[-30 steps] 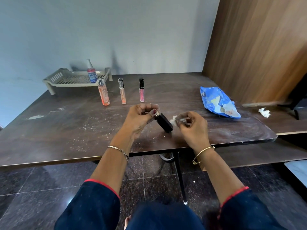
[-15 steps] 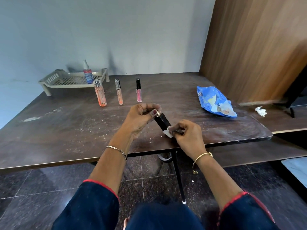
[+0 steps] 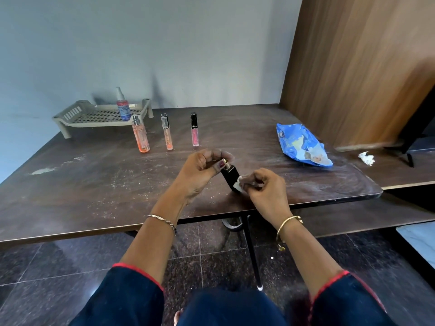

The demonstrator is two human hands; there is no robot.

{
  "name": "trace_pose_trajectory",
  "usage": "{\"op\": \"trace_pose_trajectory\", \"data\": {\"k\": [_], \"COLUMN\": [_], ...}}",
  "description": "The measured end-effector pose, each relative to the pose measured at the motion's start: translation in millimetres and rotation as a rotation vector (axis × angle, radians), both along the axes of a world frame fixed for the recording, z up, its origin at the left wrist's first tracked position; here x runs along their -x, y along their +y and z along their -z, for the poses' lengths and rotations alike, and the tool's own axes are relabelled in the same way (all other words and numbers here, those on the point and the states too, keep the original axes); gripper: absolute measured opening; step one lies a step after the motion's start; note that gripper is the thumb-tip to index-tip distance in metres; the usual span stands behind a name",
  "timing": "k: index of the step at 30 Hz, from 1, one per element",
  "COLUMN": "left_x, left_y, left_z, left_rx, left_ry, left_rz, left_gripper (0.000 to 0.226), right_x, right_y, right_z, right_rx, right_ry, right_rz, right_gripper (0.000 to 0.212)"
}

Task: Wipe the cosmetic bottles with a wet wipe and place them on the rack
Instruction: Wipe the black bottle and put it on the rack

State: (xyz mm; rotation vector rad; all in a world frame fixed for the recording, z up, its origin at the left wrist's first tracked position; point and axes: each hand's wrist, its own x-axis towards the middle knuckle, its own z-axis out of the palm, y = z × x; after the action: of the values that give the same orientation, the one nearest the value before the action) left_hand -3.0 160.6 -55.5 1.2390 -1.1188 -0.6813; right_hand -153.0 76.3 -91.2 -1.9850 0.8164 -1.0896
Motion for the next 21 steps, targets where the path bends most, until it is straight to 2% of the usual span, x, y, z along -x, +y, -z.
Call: {"op": "trace_pose_trajectory", "data": {"k": [7, 11, 16, 21], "left_x": [6.8, 13.8, 20.9, 15.2], "left_y": [2.0, 1.5, -3.6, -4.4], "left_z": [-4.8, 1.1, 7.4, 8.5], "left_rx": [-0.005, 0.015, 0.051, 0.022], "left_ry": [-0.027, 0.072, 0.152, 0.149], "left_rz": [-0.003, -0.01, -0.145, -0.241], "left_gripper": [0.023, 0.02, 0.014, 0.014], "right_x": [-18.5, -8.4, 1.2, 5.5], "right_y": [4.3, 16.4, 20.9, 5.2], "right_z": [-20.7, -8.7, 6.7, 0.6], "right_rx": [0.023, 0.068, 0.076, 0.008], "right_ry": [-0.14, -0.152, -0.033, 0.026], "right_rz": [0.027, 0.026, 0.03, 0.167], "right_gripper": [0.024, 0.02, 0.025, 0.016]}}
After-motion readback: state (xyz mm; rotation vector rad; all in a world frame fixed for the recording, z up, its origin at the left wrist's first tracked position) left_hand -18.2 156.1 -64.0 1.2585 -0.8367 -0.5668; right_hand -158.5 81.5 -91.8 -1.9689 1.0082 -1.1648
